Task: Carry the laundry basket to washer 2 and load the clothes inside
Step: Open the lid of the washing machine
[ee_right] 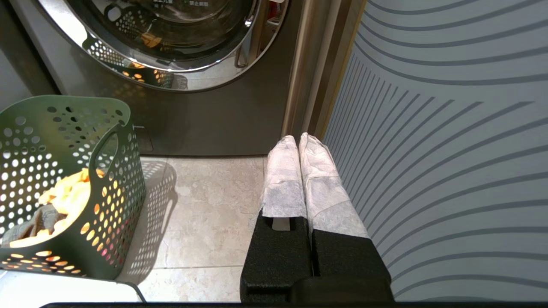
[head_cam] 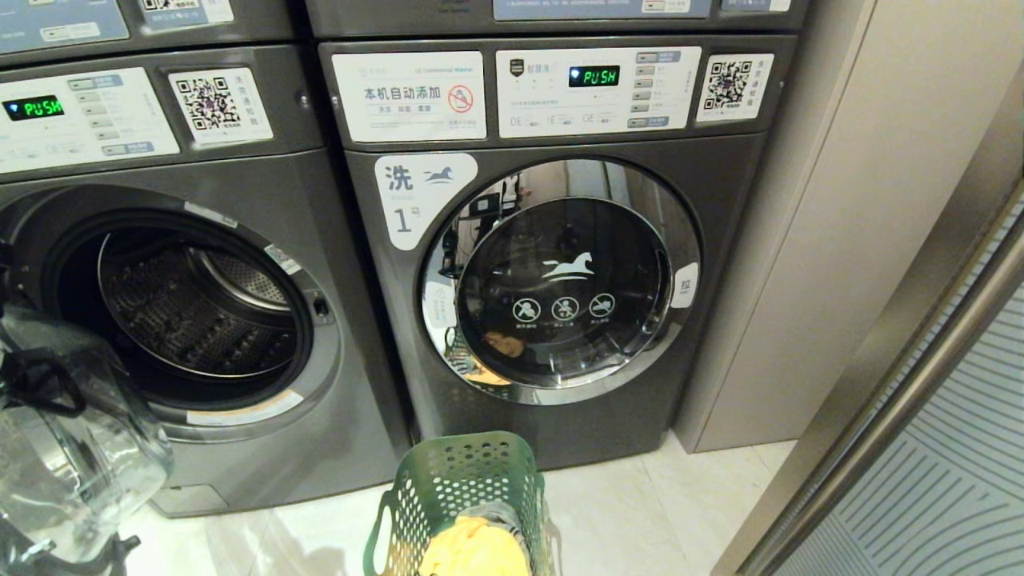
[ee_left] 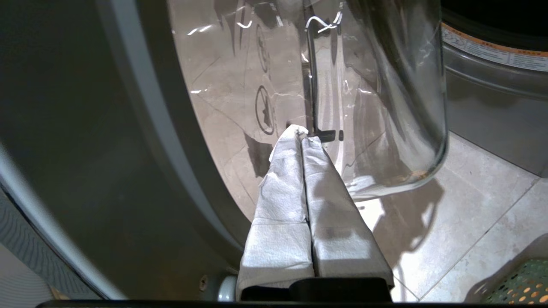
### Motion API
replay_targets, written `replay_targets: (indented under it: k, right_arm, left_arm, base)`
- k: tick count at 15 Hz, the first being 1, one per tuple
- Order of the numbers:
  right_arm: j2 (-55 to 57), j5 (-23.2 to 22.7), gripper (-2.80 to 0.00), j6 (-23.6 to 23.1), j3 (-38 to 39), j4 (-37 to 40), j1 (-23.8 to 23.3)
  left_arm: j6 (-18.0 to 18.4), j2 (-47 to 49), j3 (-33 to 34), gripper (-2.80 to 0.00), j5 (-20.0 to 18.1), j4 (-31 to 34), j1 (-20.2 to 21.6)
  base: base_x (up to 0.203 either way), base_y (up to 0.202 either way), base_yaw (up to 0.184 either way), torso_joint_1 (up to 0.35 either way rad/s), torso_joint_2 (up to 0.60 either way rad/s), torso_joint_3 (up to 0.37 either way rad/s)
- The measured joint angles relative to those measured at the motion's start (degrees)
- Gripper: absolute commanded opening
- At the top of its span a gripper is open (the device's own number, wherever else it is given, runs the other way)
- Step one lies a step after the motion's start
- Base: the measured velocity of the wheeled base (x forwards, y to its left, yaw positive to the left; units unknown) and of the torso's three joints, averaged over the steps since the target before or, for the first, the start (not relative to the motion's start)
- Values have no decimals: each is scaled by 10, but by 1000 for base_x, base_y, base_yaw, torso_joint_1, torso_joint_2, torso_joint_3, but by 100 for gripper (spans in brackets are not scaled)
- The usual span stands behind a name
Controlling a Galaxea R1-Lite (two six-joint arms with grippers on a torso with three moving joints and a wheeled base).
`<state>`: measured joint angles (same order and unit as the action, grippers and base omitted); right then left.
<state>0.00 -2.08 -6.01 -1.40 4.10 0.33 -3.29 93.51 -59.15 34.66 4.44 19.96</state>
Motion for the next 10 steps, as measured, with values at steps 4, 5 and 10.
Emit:
replay_targets:
  k: [4,5,10]
  right_arm:
    - [0,0,-280,0,0,0,0]
    - [0,0,-280,0,0,0,0]
    - [0,0,-280,0,0,0,0]
  left_arm:
    - [2,-12,0,-280,0,2,12]
    - [1,-20,2,-280,0,2,23]
    - [20,-45,5,-280,-56,3,132]
  base:
    - [0,0,0,0,0,0]
    - [0,0,0,0,0,0]
    - [0,0,0,0,0,0]
